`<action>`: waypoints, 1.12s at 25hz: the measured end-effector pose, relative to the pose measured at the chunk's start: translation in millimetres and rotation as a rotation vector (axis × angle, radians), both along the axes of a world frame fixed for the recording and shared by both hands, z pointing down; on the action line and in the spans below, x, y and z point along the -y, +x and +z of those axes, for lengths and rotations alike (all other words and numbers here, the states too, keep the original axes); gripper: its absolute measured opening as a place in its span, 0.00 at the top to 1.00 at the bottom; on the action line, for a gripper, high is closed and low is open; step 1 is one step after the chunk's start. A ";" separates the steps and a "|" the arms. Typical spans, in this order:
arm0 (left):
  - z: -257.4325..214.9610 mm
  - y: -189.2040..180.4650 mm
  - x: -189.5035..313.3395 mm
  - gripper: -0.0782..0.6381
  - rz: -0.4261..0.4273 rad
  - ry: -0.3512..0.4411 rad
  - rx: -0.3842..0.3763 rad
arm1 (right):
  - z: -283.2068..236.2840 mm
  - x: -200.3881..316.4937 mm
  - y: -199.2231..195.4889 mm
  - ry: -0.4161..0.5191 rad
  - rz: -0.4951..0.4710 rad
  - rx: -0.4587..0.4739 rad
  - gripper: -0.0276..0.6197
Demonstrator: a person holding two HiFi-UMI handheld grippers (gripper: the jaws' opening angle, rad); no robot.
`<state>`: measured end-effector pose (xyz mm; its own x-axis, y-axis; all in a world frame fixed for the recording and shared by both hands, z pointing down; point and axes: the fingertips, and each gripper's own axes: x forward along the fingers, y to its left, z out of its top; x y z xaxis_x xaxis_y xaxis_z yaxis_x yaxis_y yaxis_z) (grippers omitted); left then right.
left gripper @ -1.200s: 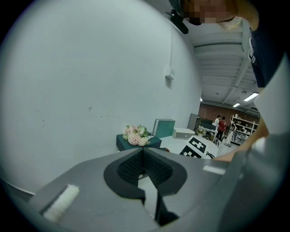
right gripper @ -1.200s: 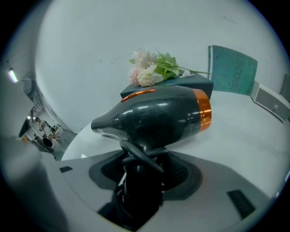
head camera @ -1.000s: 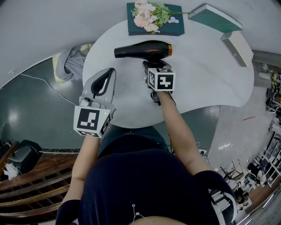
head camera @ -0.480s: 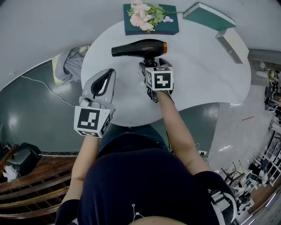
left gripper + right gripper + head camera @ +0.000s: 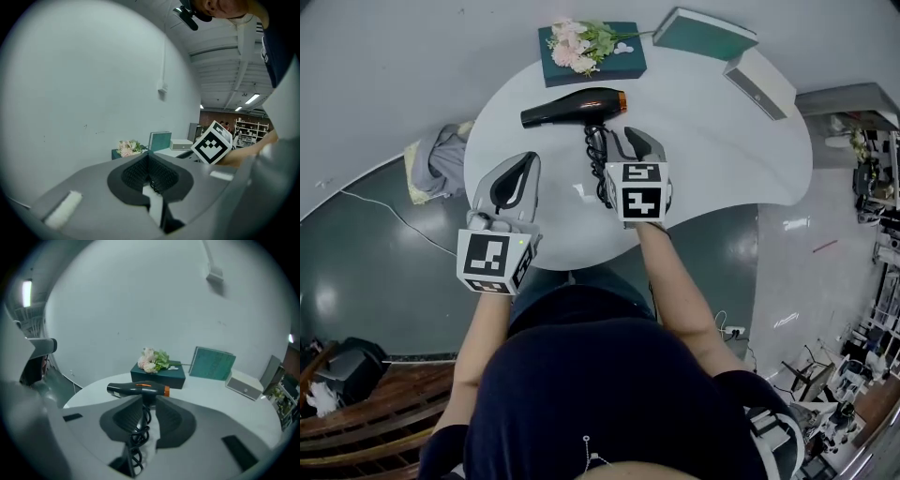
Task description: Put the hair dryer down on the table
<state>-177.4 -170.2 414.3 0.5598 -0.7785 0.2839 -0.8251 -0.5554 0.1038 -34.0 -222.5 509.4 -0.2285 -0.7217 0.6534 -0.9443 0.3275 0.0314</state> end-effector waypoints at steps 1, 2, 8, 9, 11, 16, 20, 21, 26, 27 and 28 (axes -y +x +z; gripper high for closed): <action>-4.1 0.4 -4.0 0.88 0.001 0.011 -0.003 | -8.6 -4.5 4.1 0.021 0.018 -0.003 0.84; -8.1 0.5 -8.0 0.88 0.000 0.021 -0.007 | -17.0 -9.0 7.4 0.041 0.033 0.002 0.87; -32.8 -4.6 -25.4 0.88 -0.033 0.069 -0.038 | -70.9 -38.2 18.5 0.187 0.073 0.057 0.94; -37.5 -5.4 -28.8 0.88 -0.037 0.079 -0.037 | -79.7 -44.0 20.5 0.210 0.080 0.065 0.94; -47.7 -6.7 -34.7 0.88 -0.046 0.103 -0.037 | -96.7 -53.8 25.1 0.252 0.096 0.080 0.94; -79.6 -7.7 -46.3 0.88 -0.065 0.182 -0.038 | -142.2 -69.6 35.8 0.361 0.110 0.109 0.94; -102.5 -6.0 -55.4 0.88 -0.074 0.238 -0.039 | -178.6 -79.4 40.6 0.450 0.111 0.143 0.94; -109.0 -5.8 -57.3 0.88 -0.077 0.250 -0.043 | -187.9 -81.5 41.2 0.472 0.109 0.153 0.94; -148.0 -5.3 -65.3 0.88 -0.099 0.336 -0.058 | -232.5 -90.2 39.5 0.584 0.080 0.197 0.94; -154.8 -4.9 -65.5 0.88 -0.105 0.347 -0.063 | -239.6 -91.3 38.9 0.603 0.071 0.202 0.94; -161.0 -4.5 -65.3 0.88 -0.110 0.356 -0.067 | -245.5 -92.3 38.3 0.620 0.063 0.204 0.94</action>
<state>-181.9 -105.0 253.3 0.4752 -0.8785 -0.0495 -0.8799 -0.4746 -0.0241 4.2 -130.2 263.9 -0.2493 -0.9666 0.0597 -0.9680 0.2506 0.0148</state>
